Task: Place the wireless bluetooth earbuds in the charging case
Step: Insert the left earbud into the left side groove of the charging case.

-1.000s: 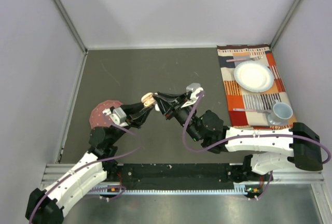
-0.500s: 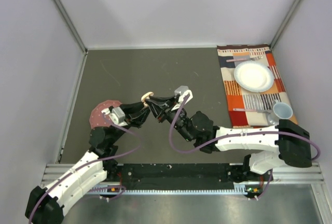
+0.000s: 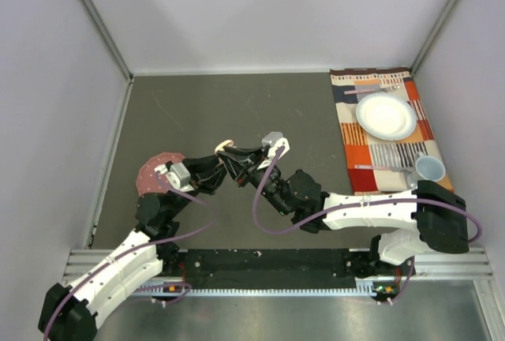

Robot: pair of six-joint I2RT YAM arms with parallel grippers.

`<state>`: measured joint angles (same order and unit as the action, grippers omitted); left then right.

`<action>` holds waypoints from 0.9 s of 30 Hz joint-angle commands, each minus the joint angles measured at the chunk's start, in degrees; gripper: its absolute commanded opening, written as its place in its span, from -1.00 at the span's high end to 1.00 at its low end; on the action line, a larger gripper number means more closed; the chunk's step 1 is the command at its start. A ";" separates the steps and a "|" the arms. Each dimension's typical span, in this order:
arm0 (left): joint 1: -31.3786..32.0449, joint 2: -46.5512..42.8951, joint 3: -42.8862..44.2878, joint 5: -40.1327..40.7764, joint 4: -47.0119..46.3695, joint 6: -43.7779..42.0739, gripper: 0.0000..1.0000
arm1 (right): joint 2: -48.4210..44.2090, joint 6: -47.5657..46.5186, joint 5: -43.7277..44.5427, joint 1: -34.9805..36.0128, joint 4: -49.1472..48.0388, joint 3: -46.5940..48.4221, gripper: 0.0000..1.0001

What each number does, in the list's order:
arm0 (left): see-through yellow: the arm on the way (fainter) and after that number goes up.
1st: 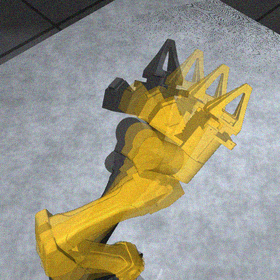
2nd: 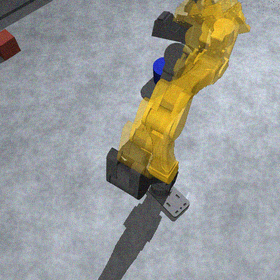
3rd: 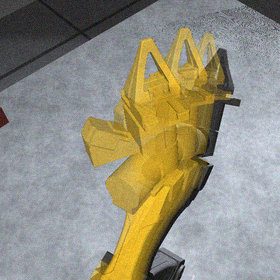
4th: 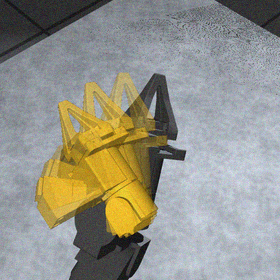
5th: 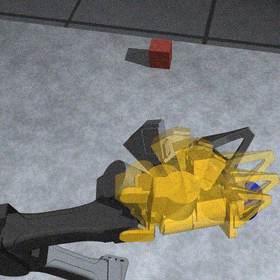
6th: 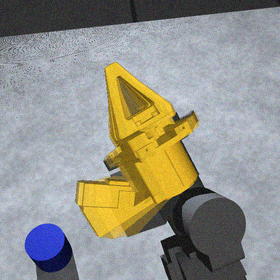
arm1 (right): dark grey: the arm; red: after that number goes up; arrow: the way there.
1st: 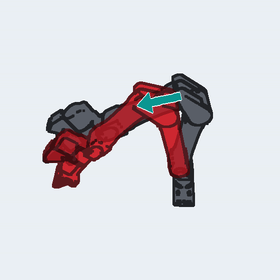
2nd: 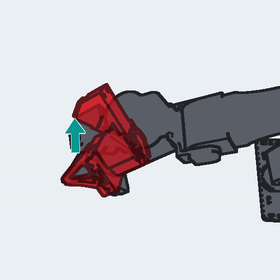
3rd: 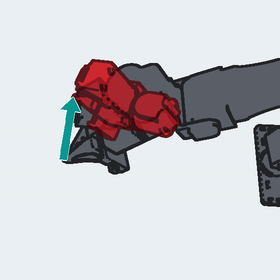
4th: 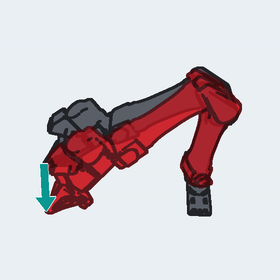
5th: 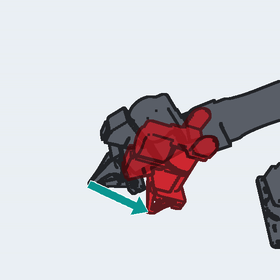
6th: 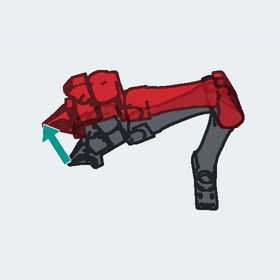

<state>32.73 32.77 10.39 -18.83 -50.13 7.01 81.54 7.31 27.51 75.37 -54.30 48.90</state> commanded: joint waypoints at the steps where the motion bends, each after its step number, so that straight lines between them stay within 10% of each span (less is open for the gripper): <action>1: 0.23 -0.69 0.42 0.02 -4.19 0.29 1.00 | 0.73 -0.90 0.27 0.92 -2.47 2.16 1.00; 27: 0.23 -2.10 -0.46 1.52 -4.71 0.38 1.00 | 0.90 0.34 -1.05 1.18 -1.07 1.54 1.00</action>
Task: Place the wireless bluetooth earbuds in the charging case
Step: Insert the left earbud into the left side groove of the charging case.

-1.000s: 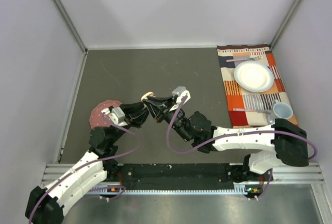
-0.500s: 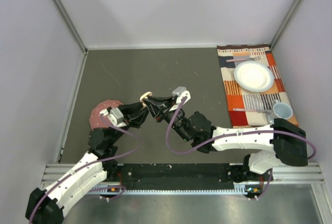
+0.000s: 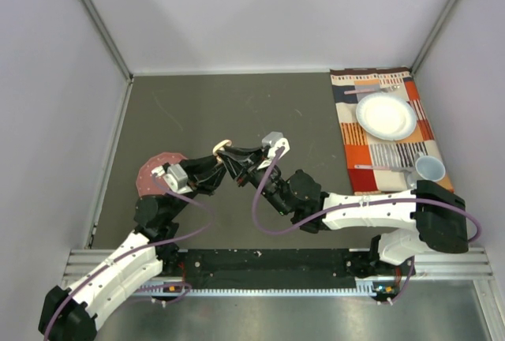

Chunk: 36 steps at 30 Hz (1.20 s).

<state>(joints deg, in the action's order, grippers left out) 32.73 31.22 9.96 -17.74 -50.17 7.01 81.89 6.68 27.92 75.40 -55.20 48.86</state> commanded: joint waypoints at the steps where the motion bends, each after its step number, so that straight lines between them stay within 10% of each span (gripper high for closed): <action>1: 0.23 -0.46 0.06 0.42 -4.76 0.38 1.00 | 0.64 0.97 -1.47 1.07 -0.26 1.94 1.00; 36: 0.23 -1.52 -0.20 2.27 -3.97 -0.50 1.00 | -2.08 1.23 -0.24 2.04 9.67 2.29 0.79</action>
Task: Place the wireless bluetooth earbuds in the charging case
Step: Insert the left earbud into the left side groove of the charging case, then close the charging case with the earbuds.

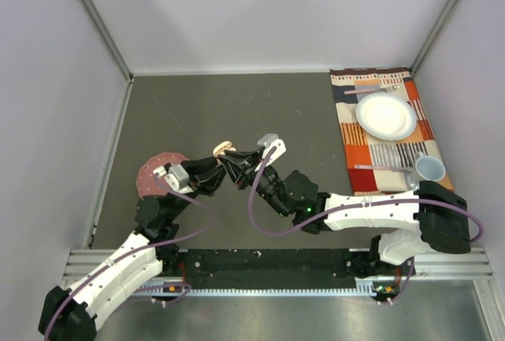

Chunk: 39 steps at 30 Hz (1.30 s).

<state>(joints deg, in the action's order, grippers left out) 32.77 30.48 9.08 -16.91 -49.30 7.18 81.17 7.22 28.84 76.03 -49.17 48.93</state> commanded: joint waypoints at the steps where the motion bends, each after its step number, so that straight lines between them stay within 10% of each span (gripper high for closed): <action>1: 0.18 -0.86 0.67 1.44 -4.84 -0.68 1.00 | -1.45 1.03 -1.24 1.40 3.81 2.23 0.79; 18: 0.18 -2.97 0.15 1.17 -3.00 -1.81 1.00 | -1.27 2.36 -1.42 1.40 7.33 3.54 0.76; 39: 0.18 -1.39 0.59 0.47 -3.61 -1.20 1.00 | -1.62 1.39 -1.42 1.40 7.07 5.13 0.24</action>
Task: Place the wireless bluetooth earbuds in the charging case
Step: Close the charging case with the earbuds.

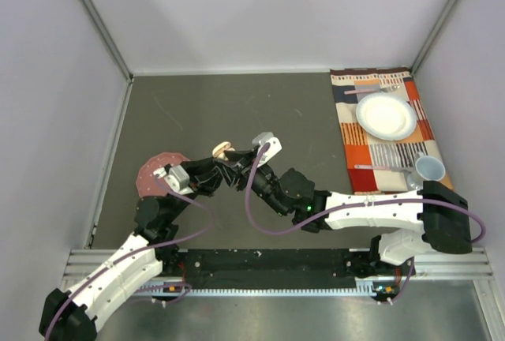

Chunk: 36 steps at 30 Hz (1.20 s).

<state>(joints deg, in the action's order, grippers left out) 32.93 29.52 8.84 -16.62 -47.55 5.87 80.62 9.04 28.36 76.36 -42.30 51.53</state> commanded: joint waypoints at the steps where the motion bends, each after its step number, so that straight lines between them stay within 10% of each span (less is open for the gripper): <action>1: 0.03 -0.60 0.83 0.19 -5.27 0.11 1.00 | -1.17 -0.51 -0.94 0.99 0.03 2.53 0.20; 36: 0.03 -2.10 1.79 0.54 -2.81 -1.30 1.00 | -7.93 -6.05 4.50 1.07 1.08 6.57 -0.44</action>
<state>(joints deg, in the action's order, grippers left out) 32.93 28.49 8.84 -16.45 -48.40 5.61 75.68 4.60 27.57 76.51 -42.00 54.48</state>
